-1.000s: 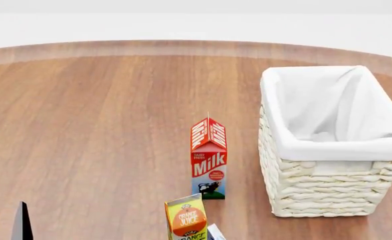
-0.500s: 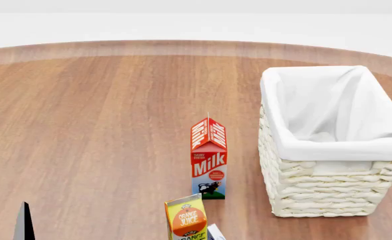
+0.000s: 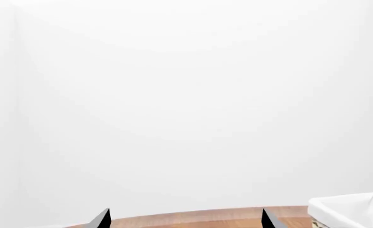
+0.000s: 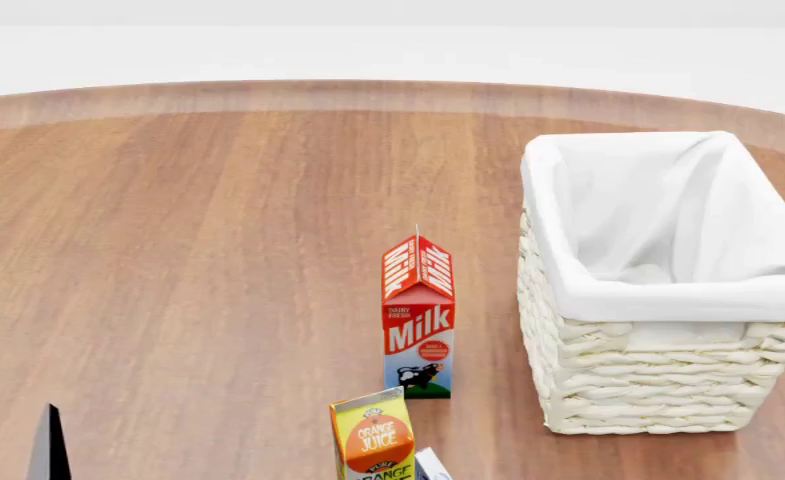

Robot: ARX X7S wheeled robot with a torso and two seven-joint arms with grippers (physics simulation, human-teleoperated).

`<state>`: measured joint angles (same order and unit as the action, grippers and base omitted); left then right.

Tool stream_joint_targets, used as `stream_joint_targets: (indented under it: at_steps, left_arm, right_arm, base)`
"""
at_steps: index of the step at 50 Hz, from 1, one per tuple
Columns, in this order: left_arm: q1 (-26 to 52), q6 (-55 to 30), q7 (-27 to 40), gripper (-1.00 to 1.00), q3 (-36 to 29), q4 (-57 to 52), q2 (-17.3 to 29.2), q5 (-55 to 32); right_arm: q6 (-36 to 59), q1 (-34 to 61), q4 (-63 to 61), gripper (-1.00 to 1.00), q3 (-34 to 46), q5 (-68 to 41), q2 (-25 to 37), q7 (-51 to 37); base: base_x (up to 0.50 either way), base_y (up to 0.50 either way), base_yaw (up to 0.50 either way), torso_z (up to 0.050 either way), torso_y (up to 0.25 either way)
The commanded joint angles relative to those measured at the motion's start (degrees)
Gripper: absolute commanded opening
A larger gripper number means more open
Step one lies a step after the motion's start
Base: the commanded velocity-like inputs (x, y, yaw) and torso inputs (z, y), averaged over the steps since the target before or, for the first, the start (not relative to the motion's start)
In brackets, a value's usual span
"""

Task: Pick up the tomato sauce, and put it in the basket.

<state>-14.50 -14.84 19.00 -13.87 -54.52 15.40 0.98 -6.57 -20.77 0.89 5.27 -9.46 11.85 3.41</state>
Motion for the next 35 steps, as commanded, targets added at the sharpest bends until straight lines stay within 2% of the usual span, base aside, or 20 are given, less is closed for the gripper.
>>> stream_joint_targets:
  at_steps: [1,15,26,35]
  left_arm:
    - [0.2,0.0,0.4,1.0,-0.5,0.2,0.4,-0.2]
    - [0.2,-0.1,0.7,1.0,-0.8,0.0,0.9,-0.8]
    - [0.4,-0.1,1.1,1.0,-0.8,0.1,1.2,-1.3]
    - [0.5,-0.3,1.4,1.0,-0.6,0.1,1.4,-2.1]
  right_arm:
    - [-0.9,0.3,1.0,-1.0,0.8,-0.3,0.2,0.1]
    - [-1.8,-0.6,-0.8,-1.0,1.2,-1.0,0.6,-0.3]
    - [0.5,-4.6,-21.2,-1.0,-3.2,-4.5,3.7,-4.0]
    - [6.5,-1.3,-32.0,-1.0,-6.2,-7.4,5.9,-7.3]
  base:
    - [0.0,0.0,0.0,0.0,0.0]
    - [0.0,0.0,0.0,0.0,0.0]
    - [0.0,0.0,0.0,0.0,0.0]
    - [0.0,0.0,0.0,0.0,0.0]
